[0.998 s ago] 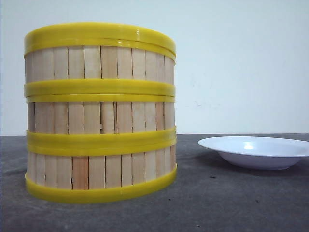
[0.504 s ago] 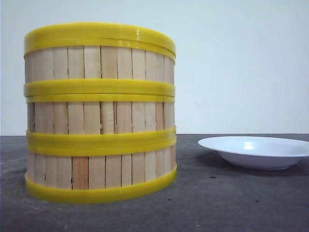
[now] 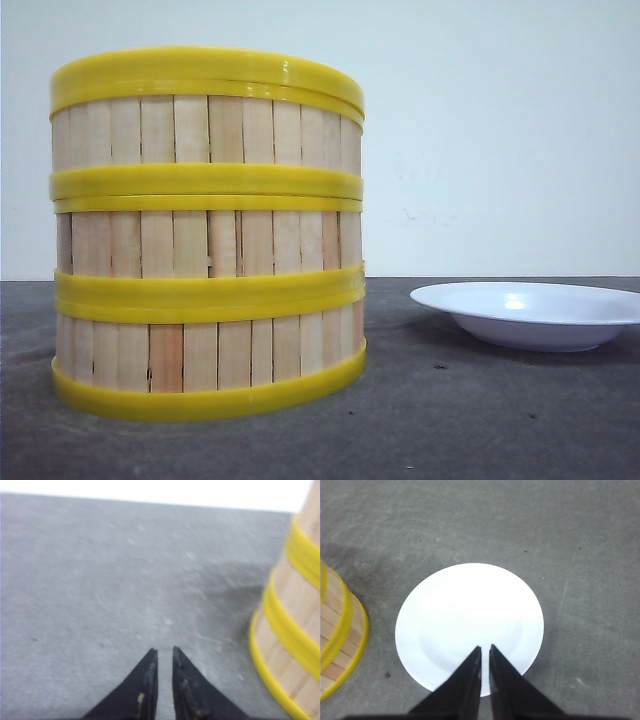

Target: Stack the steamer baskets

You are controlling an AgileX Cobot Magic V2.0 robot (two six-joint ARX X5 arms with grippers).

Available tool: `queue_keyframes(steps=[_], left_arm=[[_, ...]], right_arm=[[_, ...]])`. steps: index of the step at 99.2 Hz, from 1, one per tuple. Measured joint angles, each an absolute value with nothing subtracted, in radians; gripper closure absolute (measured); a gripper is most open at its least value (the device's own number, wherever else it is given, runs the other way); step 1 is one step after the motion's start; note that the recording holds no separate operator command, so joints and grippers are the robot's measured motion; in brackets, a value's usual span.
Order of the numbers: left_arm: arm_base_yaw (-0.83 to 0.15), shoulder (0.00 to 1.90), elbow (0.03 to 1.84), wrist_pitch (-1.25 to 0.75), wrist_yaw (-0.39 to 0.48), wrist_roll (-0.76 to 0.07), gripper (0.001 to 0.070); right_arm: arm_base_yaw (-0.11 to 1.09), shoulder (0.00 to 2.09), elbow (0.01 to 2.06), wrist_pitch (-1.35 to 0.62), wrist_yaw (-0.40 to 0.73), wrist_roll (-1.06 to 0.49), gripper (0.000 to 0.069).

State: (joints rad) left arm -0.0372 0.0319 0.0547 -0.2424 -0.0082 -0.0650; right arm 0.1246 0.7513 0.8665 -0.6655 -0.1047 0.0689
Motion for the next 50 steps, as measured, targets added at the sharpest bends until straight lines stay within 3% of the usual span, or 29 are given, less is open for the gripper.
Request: queue_keyframes(steps=[50], left_arm=[[-0.037, 0.006, 0.033, -0.184, -0.020, -0.069, 0.0684]], right_arm=[[0.125, 0.752, 0.867, -0.623, -0.105, 0.069, 0.0671]])
